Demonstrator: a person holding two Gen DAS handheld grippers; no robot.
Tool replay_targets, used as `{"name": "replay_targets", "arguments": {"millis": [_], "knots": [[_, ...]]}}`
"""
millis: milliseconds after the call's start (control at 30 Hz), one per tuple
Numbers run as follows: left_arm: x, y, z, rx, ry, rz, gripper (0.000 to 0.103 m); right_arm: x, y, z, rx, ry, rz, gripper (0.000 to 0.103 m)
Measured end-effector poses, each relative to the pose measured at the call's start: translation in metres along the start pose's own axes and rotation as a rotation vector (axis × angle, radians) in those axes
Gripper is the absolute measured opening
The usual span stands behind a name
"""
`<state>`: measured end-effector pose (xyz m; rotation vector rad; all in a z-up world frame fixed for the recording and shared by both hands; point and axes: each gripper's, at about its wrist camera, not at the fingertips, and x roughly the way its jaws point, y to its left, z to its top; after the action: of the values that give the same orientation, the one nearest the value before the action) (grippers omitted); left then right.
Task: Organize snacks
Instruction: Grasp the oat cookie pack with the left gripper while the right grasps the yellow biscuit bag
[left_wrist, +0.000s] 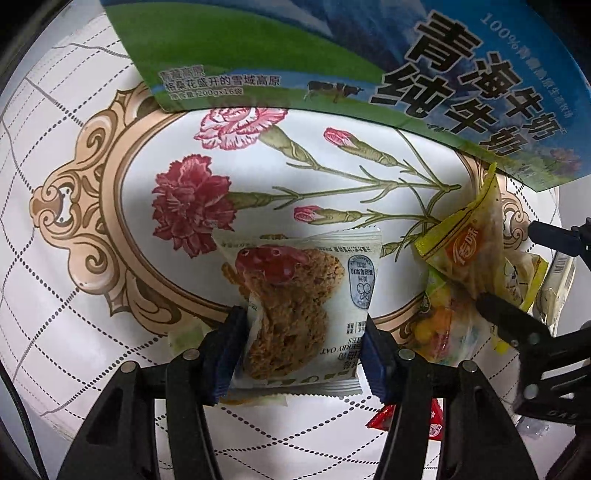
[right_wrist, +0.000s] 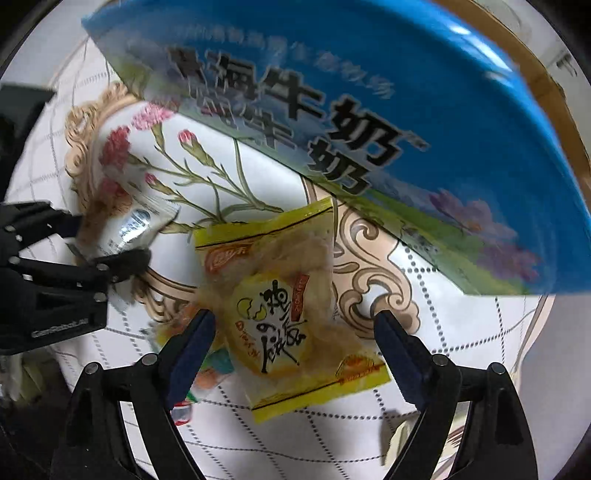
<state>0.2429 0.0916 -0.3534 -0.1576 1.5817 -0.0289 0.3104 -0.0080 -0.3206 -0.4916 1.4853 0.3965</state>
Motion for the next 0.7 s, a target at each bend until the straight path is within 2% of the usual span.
{"name": "replay_targets", "arguments": {"millis": [67,100,133,200,267,333,400,467,533,600,633,700], "knots": [[0.019,0.002,0.009,-0.003,0.005,0.001,0.057,0.006,-0.004,0.001,0.034,0.004,0.014,0.085],[0.026,-0.001,0.013,-0.005,0.007,0.0,0.057,0.009,-0.012,0.001,0.094,0.009,0.045,0.072],[0.027,0.0,0.013,-0.008,0.008,0.0,0.057,0.013,-0.02,0.001,0.17,0.019,0.066,0.063],[0.027,0.003,0.011,-0.012,0.011,-0.001,0.058,0.017,-0.041,-0.007,0.351,0.024,0.109,0.063],[0.024,0.005,0.012,-0.02,0.013,-0.014,0.063,0.016,-0.058,-0.021,0.5,0.019,0.158,0.063],[0.029,0.005,0.021,-0.03,0.017,-0.034,0.068,0.019,-0.071,-0.037,0.66,0.027,0.255,0.063],[0.027,0.005,0.024,-0.034,0.024,-0.034,0.07,0.024,-0.079,-0.052,0.769,0.051,0.369,0.064],[0.028,0.003,0.024,-0.029,0.026,-0.02,0.071,0.023,-0.079,-0.053,0.74,0.062,0.389,0.075],[0.03,0.0,0.025,-0.02,0.015,-0.004,0.07,0.014,-0.075,-0.053,0.665,0.015,0.302,0.084],[0.03,-0.006,0.025,-0.011,-0.003,0.009,0.07,0.006,-0.066,-0.043,0.559,-0.016,0.186,0.085],[0.029,-0.007,0.024,-0.009,-0.012,0.014,0.069,0.005,-0.066,-0.039,0.535,-0.022,0.166,0.085],[0.024,-0.008,0.02,-0.004,-0.024,0.025,0.06,0.012,-0.064,-0.032,0.516,-0.008,0.144,0.085]]}}
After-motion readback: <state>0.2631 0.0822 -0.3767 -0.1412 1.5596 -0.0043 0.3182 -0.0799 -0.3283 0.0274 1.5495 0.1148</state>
